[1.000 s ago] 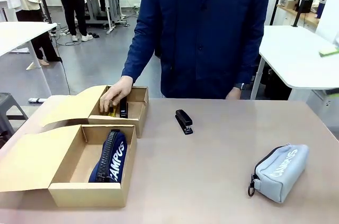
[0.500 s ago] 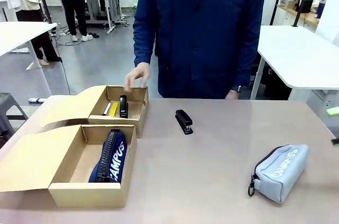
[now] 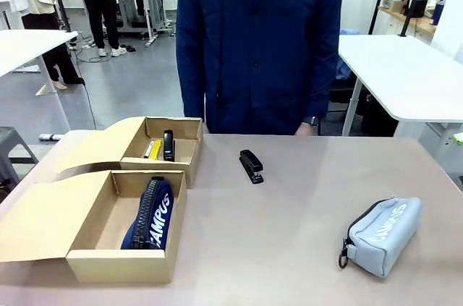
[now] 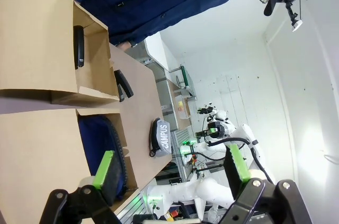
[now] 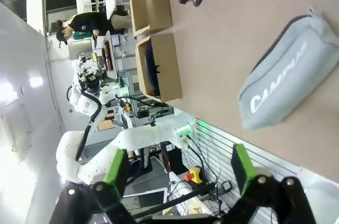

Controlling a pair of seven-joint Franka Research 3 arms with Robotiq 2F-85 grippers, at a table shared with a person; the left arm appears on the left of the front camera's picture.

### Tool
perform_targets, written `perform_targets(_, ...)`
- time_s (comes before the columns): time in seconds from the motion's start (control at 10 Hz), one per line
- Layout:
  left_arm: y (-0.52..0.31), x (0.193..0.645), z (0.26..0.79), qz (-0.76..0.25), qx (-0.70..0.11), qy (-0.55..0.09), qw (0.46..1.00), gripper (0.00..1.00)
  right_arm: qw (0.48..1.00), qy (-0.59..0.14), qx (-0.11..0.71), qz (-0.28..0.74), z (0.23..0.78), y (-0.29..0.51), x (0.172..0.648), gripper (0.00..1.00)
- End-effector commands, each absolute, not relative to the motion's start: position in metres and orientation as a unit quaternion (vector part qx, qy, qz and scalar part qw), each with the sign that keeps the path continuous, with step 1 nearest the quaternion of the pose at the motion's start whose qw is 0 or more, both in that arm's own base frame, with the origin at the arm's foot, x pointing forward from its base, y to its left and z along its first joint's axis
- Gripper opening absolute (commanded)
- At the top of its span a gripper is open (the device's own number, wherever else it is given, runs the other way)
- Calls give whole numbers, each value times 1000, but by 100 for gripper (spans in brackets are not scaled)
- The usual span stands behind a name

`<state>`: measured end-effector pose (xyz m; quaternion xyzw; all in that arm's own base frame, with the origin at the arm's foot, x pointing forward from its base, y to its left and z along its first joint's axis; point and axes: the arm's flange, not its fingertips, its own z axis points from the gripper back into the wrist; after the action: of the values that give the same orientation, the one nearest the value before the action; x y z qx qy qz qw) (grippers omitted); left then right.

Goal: Place items inside the box.
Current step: Pick up a Pencil pouch or Stapler and place it inside the Mailer Box closest to the robot.

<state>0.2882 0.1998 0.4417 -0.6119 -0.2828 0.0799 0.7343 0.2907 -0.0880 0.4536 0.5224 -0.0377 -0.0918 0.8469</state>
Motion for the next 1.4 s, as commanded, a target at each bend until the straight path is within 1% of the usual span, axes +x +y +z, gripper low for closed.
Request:
perform_targets(0.0, 198, 288, 443, 72, -615, -293, 728, 100, 843, -32, 527, -103, 451, -89, 290, 100)
perform_targets(0.8, 198, 288, 443, 72, -615, -293, 728, 100, 847, -35, 522, -98, 450, -90, 291, 100)
perform_targets(0.9, 198, 288, 443, 72, -615, -293, 728, 100, 871, -43, 483, -77, 436, -85, 270, 100)
perform_targets(1.0, 198, 288, 443, 72, -615, -293, 728, 100, 886, -43, 458, -61, 441, -60, 278, 100)
perform_targets(1.1, 198, 288, 443, 72, -615, -293, 728, 100, 908, -48, 414, -41, 461, -30, 291, 100)
perform_targets(1.2, 198, 288, 443, 72, -615, -293, 728, 100, 932, -48, 358, -30, 484, 7, 306, 100)
perform_targets(1.3, 198, 288, 443, 72, -615, -293, 728, 100, 953, -36, 300, -33, 494, 42, 322, 100)
